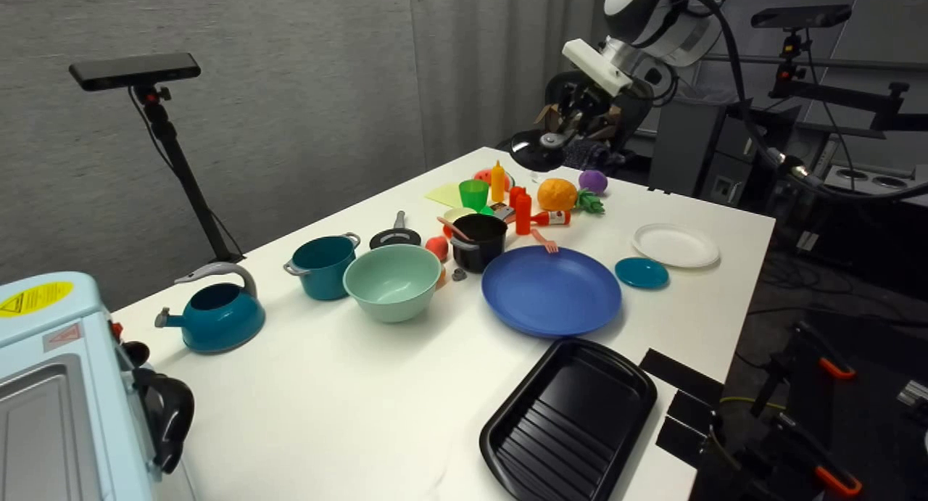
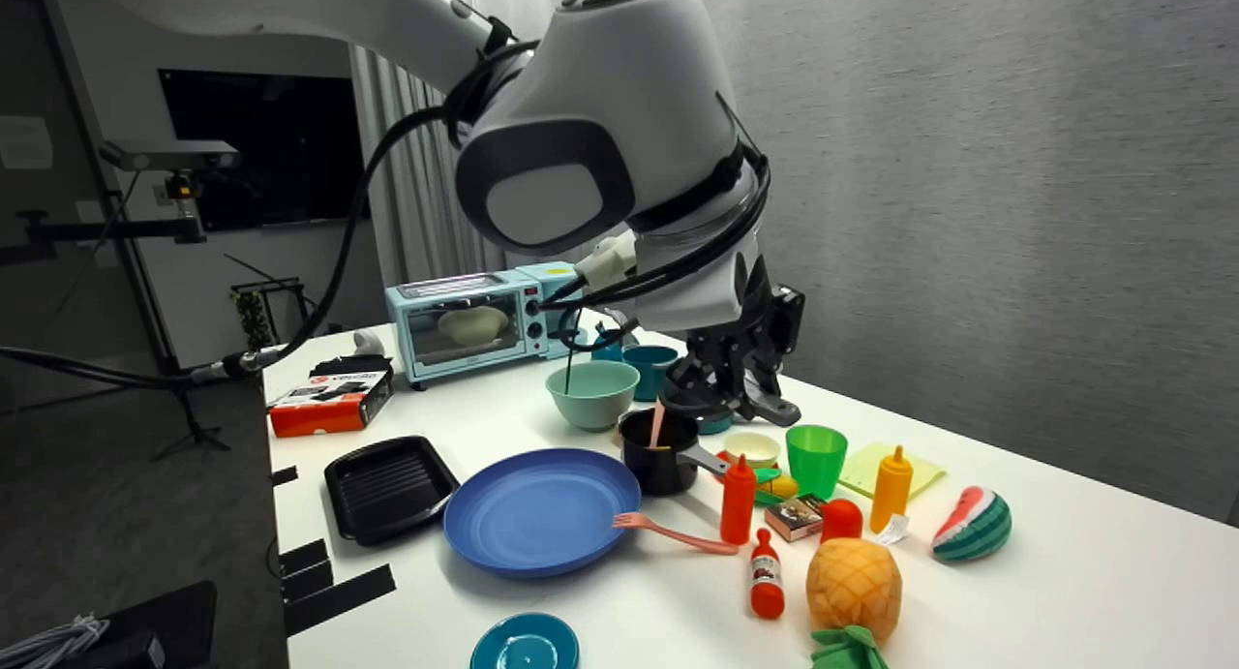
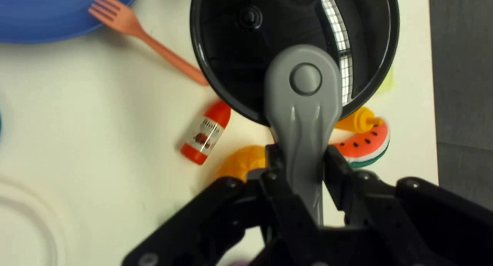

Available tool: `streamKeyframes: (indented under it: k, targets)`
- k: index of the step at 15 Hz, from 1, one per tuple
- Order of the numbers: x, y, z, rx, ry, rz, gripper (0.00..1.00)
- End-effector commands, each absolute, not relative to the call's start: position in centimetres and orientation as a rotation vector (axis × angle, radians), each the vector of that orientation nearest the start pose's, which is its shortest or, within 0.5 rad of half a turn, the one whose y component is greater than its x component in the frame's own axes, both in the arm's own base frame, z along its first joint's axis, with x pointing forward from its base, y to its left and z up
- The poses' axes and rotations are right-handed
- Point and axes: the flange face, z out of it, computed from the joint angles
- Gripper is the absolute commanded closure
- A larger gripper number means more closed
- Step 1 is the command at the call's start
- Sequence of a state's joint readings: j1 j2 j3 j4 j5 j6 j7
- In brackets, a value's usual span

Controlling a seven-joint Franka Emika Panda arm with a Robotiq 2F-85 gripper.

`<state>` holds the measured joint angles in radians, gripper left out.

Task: Put the black lid on the black pot.

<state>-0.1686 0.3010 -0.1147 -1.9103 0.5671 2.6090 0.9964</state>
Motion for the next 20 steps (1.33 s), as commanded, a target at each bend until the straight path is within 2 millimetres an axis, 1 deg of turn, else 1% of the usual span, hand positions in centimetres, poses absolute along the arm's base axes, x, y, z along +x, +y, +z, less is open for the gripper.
streamKeyframes:
  k: [1,4,5,7,8,9,11,13,14,16,18,20]
  targets:
    - [66.4,-16.6,37.4,-1.758,1.881,-0.271,0.92]
    - [68.6,-14.4,35.6,-1.840,1.861,-0.143,0.92]
    - [69.0,-13.6,35.1,-1.901,1.849,-0.094,0.92]
    - [69.8,-11.9,34.6,-2.068,1.836,-0.055,0.92]
    - [70.2,-11.1,34.5,-2.145,1.815,-0.060,0.92]
    - [70.6,-10.1,34.7,-2.218,1.786,-0.109,0.92]
    - [71.5,-8.2,34.6,-2.309,1.712,-0.170,0.92]
    - [72.2,-6.5,34.0,-2.329,1.678,-0.186,0.92]
    - [72.5,-5.8,33.2,-2.338,1.675,-0.168,0.92]
    - [73.0,-5.3,31.8,-2.375,1.676,-0.161,0.92]
    - [73.2,-5.8,30.1,-2.393,1.708,-0.159,0.92]
    - [73.5,-6.5,29.0,-2.385,1.709,-0.152,0.92]
